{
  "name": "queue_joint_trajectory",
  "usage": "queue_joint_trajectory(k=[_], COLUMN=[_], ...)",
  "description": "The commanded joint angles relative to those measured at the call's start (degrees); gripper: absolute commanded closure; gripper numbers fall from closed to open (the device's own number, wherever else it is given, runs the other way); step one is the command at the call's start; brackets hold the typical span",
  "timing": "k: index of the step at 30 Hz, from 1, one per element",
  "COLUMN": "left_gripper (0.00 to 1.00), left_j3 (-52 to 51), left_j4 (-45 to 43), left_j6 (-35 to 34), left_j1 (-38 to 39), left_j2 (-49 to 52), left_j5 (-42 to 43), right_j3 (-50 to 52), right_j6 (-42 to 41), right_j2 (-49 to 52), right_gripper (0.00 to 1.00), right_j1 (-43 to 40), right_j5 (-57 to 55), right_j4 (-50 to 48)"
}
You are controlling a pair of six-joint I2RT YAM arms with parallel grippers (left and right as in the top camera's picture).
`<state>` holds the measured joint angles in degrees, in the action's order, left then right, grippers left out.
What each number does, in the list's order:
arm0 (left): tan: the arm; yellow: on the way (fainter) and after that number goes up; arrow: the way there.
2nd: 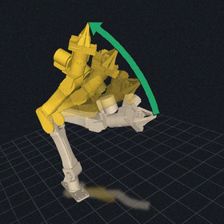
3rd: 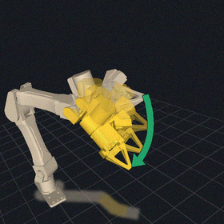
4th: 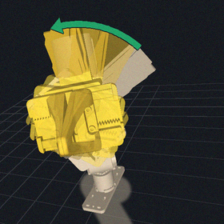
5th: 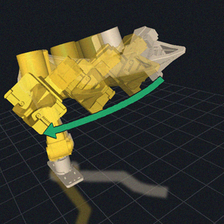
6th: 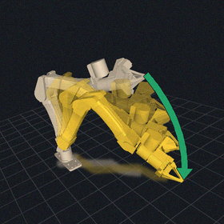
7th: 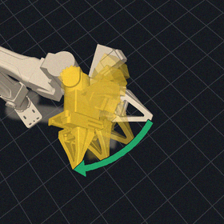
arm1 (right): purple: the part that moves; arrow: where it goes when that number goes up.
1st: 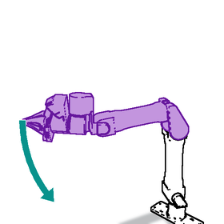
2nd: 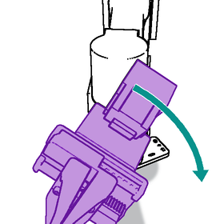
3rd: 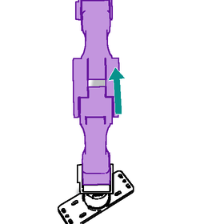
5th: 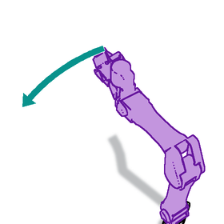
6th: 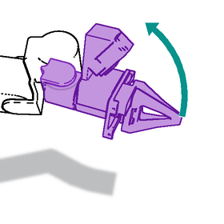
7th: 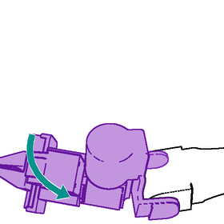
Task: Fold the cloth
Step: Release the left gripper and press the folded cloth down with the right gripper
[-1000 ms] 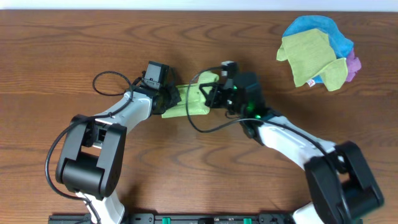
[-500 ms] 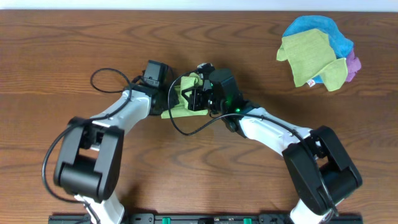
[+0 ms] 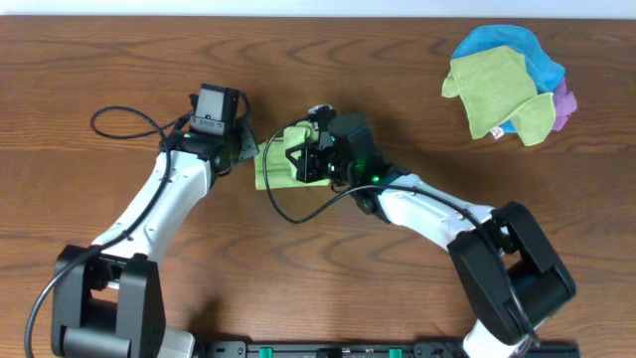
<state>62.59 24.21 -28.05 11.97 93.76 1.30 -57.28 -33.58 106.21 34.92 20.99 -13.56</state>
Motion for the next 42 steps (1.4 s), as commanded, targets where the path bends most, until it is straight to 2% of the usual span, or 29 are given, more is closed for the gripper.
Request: queue_joint_trajectory(k=[1, 13, 23, 24, 26, 27, 30, 33, 40, 41, 42], left_gripper=[0.95, 0.94, 0.95, 0.95, 0.95, 0.94, 0.94, 0.94, 0.94, 0.94, 0.88], left_j3=[1.1, 1.1, 1.1, 1.1, 1.1, 1.1, 1.1, 1.1, 1.1, 1.1, 1.1], left_j4=[0.9, 2.6, 4.0, 4.1, 4.2, 4.1, 4.1, 4.2, 4.2, 4.3, 4.3], left_j6=[1.2, 1.3, 1.3, 1.3, 1.3, 1.3, 1.3, 1.4, 1.9, 1.9, 1.9], left_j1=[-1.2, -2.3, -2.3, -2.3, -2.3, -2.3, -2.6, -3.7, -7.4, -7.7, -8.0], left_j2=[-1.6, -2.7, -4.1, -4.2, -4.6, -4.8, -5.5, -6.4, -8.5, -8.9, -9.3], left_j5=[-1.9, -1.7, -1.7, -1.7, -1.8, -1.9, -2.0, -2.6, -2.8, -2.8, -2.8], right_j3=[-1.1, -1.4, -7.6, -7.9, -8.2, -8.2, -8.4, -8.5, -8.5, -8.5, -8.5], right_j6=[1.3, 0.8, 0.9, 0.9, 0.9, 0.9, 1.7, 1.8, 1.8, 1.8, 2.0], right_j2=[2.7, 5.9, 9.4, 9.6, 9.6, 9.6, 9.6, 9.6, 9.1, 8.7, 8.0], right_gripper=[0.99, 0.99, 0.99, 0.95, 0.7, 0.63, 0.53, 0.48, 0.46, 0.47, 0.46], right_j1=[1.4, 3.5, 3.9, 4.0, 4.2, 4.2, 4.2, 4.2, 4.0, 3.7, 3.3], right_j5=[0.0, -1.5, -2.4, -2.4, -2.4, -1.7, 2.1, 5.1, 9.7, 9.4, 9.1], right_j4=[0.1, -2.7, -2.9, -2.9, -2.9, -2.9, -2.8, -2.3, -1.5, -1.0, -0.5])
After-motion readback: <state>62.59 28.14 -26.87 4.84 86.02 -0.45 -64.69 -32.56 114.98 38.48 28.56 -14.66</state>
